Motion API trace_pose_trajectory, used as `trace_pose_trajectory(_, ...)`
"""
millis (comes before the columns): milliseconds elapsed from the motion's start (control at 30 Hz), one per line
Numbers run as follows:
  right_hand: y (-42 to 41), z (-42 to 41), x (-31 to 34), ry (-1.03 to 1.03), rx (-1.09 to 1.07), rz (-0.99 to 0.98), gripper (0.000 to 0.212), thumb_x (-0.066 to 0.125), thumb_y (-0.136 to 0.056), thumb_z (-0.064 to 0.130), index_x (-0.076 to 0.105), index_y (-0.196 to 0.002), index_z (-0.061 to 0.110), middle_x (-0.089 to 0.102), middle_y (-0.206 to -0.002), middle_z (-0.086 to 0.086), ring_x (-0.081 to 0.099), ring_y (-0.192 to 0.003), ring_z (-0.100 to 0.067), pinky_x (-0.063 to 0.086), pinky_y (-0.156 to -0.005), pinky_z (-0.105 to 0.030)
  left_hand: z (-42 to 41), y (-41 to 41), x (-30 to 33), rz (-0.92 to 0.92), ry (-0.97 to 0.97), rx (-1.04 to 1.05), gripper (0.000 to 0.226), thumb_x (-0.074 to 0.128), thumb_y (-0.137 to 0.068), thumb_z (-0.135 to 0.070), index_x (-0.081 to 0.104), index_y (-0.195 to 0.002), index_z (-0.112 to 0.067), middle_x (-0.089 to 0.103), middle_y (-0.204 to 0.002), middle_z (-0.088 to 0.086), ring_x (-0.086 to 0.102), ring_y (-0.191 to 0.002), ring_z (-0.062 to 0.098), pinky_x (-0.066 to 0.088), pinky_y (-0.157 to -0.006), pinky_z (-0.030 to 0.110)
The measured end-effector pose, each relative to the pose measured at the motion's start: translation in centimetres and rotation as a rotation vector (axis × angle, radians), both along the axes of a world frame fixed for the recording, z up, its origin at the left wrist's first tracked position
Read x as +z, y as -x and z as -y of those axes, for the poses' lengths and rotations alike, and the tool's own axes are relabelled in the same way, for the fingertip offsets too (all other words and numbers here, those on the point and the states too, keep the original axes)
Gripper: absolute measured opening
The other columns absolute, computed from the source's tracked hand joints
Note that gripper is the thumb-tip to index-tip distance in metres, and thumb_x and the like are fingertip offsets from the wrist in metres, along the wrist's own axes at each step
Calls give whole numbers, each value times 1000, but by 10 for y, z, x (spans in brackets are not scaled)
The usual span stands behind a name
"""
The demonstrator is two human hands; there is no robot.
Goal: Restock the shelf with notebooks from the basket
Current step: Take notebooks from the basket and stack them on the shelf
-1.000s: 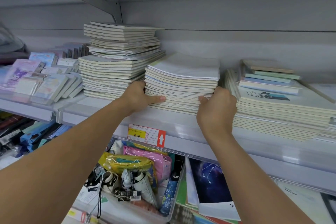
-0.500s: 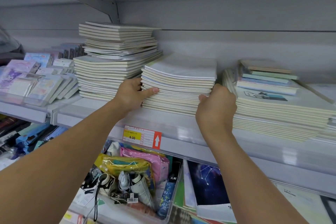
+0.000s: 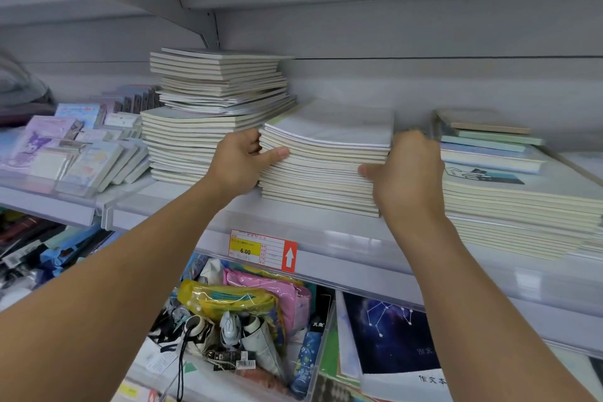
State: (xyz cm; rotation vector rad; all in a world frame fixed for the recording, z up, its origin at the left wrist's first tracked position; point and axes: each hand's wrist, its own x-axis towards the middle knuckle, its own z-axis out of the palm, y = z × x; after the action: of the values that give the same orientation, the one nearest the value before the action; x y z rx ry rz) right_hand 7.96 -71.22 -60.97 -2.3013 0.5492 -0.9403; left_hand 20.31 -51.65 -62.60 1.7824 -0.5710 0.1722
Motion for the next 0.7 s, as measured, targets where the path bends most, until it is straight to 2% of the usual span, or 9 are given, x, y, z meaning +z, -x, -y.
trace_pose_trajectory(133, 1, -1, -3, 40, -21, 4, 44, 83, -81, 15, 43, -64, 11, 49, -70, -9, 62, -81, -37, 37, -63, -32, 2, 2, -6, 118, 2, 56, 55, 77, -69, -41, 65, -96, 5, 72, -97, 21, 68, -96, 38, 57, -84, 48)
trace_pose_trajectory(167, 1, 0, -2, 39, -10, -6, 40, 83, -81, 16, 46, -66, 9, 55, -75, -14, 63, -84, -38, 37, -63, -32, 1, 2, -6, 126, -2, 54, 50, 78, -71, -38, 66, -96, 3, 74, -96, 17, 70, -95, 34, 58, -81, 46)
trace_pose_trajectory(267, 2, 6, 4, -53, 83, -52, 39, 84, -80, 29, 61, -83, -2, 66, -90, -20, 65, -84, -36, 42, -64, -30, -6, 1, -2, 63, -87, -1, 31, 79, -76, -28, 70, -102, -15, 76, -98, -6, 72, -91, 9, 57, -69, 25)
trace_pose_trajectory(367, 3, 10, 7, -115, 144, -53, 38, 78, -85, 32, 66, -89, -4, 66, -91, -20, 59, -78, -31, 36, -57, -29, -12, 0, 1, 9, -93, -53, 33, 73, -83, -4, 67, -114, -10, 75, -102, -6, 71, -93, 5, 56, -73, 16)
trace_pose_trajectory(400, 2, 10, 6, -113, 133, -45, 36, 76, -88, 30, 65, -90, -4, 66, -94, -21, 58, -80, -32, 35, -60, -29, -11, 0, 1, 9, -80, -45, 34, 72, -83, -1, 67, -116, -8, 75, -103, -4, 72, -92, 6, 55, -73, 15)
trace_pose_trajectory(467, -1, 7, 3, -99, 84, -21, 31, 74, -90, 27, 65, -93, -3, 65, -100, -23, 61, -88, -36, 36, -68, -29, -10, 2, 1, 0, -33, -26, 36, 72, -82, 1, 67, -117, -6, 75, -105, 2, 73, -89, 9, 56, -70, 16)
trace_pose_trajectory(533, -3, 2, 1, -75, 32, 0, 27, 73, -91, 24, 64, -92, -1, 64, -102, -23, 63, -93, -38, 36, -69, -31, -8, 4, 0, -18, 13, -13, 38, 74, -80, 1, 68, -117, -5, 74, -107, 6, 73, -91, 13, 59, -75, 21)
trace_pose_trajectory(633, -2, 0, 4, -60, 28, -16, 27, 74, -90, 25, 58, -84, 4, 64, -102, -20, 56, -85, -29, 35, -68, -29, -8, 7, 3, -48, 13, -24, 37, 75, -80, -1, 68, -115, -10, 75, -105, 2, 72, -95, 14, 58, -87, 28)
trace_pose_trajectory(700, -4, 2, 5, -117, 108, -54, 35, 76, -88, 31, 62, -89, -1, 67, -100, -17, 58, -84, -28, 44, -69, -31, -7, 7, 8, -58, -29, -51, 36, 78, -79, -9, 68, -112, -14, 75, -105, -2, 71, -98, 12, 57, -89, 28)
